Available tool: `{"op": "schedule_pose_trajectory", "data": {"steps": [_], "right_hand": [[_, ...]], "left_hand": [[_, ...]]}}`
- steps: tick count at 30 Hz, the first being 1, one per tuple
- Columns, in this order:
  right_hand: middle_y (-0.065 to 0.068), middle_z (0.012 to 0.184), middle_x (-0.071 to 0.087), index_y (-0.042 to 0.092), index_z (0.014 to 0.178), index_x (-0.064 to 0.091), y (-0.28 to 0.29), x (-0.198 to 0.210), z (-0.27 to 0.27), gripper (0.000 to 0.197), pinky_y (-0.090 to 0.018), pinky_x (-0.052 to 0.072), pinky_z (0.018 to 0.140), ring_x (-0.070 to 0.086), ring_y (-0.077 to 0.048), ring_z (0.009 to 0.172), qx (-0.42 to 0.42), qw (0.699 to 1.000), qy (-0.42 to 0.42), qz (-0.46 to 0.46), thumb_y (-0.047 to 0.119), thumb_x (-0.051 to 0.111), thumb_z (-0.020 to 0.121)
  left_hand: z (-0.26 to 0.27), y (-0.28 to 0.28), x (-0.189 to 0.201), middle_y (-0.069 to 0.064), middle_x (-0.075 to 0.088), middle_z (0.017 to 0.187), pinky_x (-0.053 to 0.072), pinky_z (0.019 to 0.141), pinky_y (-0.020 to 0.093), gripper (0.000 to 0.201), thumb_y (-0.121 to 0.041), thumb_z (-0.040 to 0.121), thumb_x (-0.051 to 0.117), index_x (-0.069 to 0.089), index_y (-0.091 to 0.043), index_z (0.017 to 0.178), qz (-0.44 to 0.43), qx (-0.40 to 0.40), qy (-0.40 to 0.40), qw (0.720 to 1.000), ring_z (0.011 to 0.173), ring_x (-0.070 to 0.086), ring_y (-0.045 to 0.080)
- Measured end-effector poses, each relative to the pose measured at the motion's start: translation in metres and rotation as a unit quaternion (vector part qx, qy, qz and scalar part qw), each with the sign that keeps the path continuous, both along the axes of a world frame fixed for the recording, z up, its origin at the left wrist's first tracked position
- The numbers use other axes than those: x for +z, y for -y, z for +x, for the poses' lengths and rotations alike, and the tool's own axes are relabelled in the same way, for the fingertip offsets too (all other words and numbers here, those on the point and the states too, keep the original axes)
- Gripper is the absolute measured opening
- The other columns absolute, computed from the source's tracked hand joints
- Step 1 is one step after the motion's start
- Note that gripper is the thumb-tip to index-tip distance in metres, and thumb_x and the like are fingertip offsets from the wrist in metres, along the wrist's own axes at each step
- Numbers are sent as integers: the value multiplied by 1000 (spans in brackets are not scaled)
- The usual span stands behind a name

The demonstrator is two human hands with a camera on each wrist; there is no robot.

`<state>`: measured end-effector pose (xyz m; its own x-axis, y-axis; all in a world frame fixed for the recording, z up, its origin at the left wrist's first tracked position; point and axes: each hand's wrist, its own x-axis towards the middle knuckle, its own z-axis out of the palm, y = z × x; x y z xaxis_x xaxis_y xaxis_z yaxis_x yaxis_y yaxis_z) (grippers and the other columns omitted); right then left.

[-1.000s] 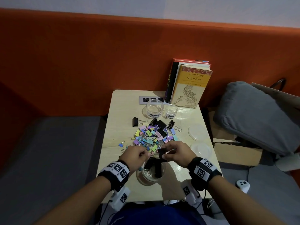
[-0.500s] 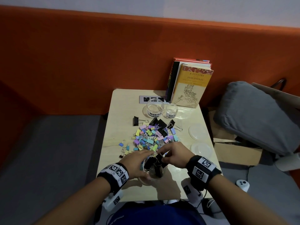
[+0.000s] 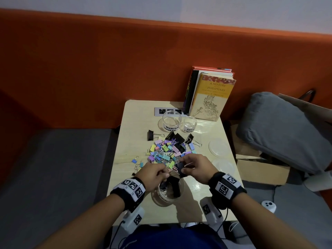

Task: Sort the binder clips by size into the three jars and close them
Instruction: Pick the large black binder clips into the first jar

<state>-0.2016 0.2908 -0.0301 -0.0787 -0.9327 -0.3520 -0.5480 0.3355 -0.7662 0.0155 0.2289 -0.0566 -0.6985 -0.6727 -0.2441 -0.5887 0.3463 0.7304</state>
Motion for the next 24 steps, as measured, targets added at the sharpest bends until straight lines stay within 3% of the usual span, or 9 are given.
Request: {"op": "schedule_pose_trajectory", "data": {"steps": [4, 7, 9, 12, 16, 19, 24], "right_hand": [[13, 90, 66, 23, 109, 69, -3, -3, 1, 32, -12, 48, 68, 67, -13, 85, -14, 999, -30, -8, 9, 76, 80], [14, 90, 65, 25, 106, 69, -5, -6, 1, 32, -5, 42, 63, 65, -7, 80, -22, 999, -36, -14, 10, 77, 79], [16, 88, 64, 27, 102, 68, -6, -5, 2, 30, -5, 43, 62, 65, -5, 77, -25, 999, -28, -12, 8, 76, 79], [12, 88, 67, 28, 98, 67, -7, -2, 0, 28, -18, 49, 68, 68, -16, 82, -26, 1000, 7, -8, 8, 75, 80], [13, 88, 65, 27, 100, 67, -8, 0, -1, 30, -13, 46, 65, 69, -18, 85, -20, 1000, 0, -2, 6, 75, 80], [16, 89, 63, 25, 106, 69, -8, -4, 1, 32, -14, 46, 69, 69, -14, 84, -18, 999, -42, -4, 8, 75, 81], [7, 96, 65, 22, 110, 69, -8, -7, 3, 32, -21, 49, 74, 69, -14, 84, -5, 996, -88, -20, 11, 75, 81]], "left_hand": [[-7, -1, 7, -4, 73, 74, 54, 76, 25, 14, -20, 96, 61, 69, -18, 84, 26, 28, 16, 999, 71, 68, 5], [-8, -1, 8, -4, 74, 74, 54, 74, 23, 15, -21, 95, 62, 69, -18, 83, 28, 30, 21, 999, 70, 68, 3], [-8, -2, 8, -4, 74, 76, 53, 75, 22, 14, -22, 95, 63, 70, -17, 84, 33, 24, 24, 999, 71, 67, 2], [-6, -2, 9, -5, 74, 79, 51, 76, 22, 14, -22, 95, 63, 70, -18, 84, 34, 20, 27, 999, 75, 67, 5], [-5, -4, 10, -6, 75, 80, 52, 78, 23, 14, -22, 95, 64, 72, -18, 83, 36, 29, 23, 999, 77, 67, 7], [-9, -7, 13, -5, 75, 78, 51, 73, 19, 14, -22, 94, 65, 71, -19, 82, 40, 31, 22, 998, 74, 68, 6], [-14, -10, 13, -7, 74, 75, 55, 72, 23, 13, -23, 93, 67, 72, -14, 84, 45, 41, 24, 998, 71, 68, 3]]}}
